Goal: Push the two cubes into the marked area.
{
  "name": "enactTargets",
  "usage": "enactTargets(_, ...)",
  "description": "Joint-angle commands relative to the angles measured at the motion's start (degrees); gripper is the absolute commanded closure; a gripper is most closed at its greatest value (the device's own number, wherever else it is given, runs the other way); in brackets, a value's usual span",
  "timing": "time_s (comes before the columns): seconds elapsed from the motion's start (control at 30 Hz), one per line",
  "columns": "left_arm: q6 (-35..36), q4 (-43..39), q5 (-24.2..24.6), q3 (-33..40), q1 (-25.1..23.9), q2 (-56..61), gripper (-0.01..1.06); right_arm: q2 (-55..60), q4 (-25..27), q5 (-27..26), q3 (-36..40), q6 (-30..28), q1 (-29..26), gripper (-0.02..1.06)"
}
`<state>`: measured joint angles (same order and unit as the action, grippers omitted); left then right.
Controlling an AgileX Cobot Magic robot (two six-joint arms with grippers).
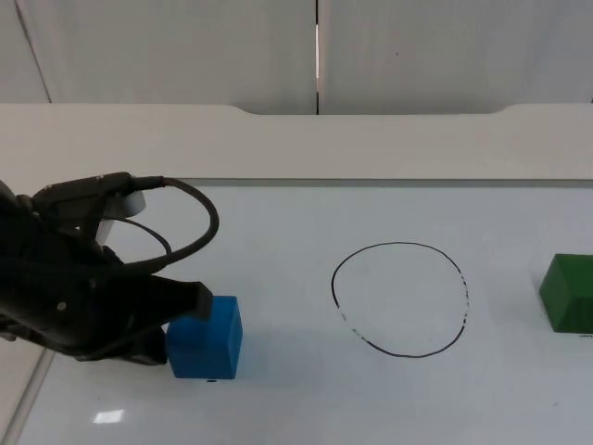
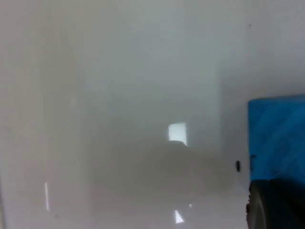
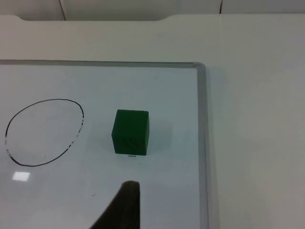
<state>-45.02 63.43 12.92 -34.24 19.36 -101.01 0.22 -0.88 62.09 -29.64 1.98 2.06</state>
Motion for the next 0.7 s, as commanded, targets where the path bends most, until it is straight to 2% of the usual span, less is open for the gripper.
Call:
enactTargets(0.0,-0.9,1.9,0.6,-0.4,1.0,-0.2,1.05,-0.2,0.1,-0.4,0.0,-0.3,-0.4,-0.01)
enactTargets(0.17,-2.9,3.6,-1.9,-0.4,3.3,-0.2,1.05,-0.2,0.1,-0.4,0.0,-0.3,-0.4,-0.01)
enactTargets(0.33,-3.0,5.4,-0.8,-0.4,3.5,-0.2,1.05,-0.2,0.1,-0.4,0.0,-0.3,-0.4,-0.01)
enactTargets(0.43,-4.2,6.6,-3.1,-0.4,3.5,-0.2,1.05,-0.2,0.1,-0.4,0.0,-0.3,-0.4,-0.01)
enactTargets(0.67,-4.3,9.5,-2.9,-0.4,3.5,-0.2,1.05,-0.2,0.1,-0.4,0.0,-0.3,-0.4,-0.01)
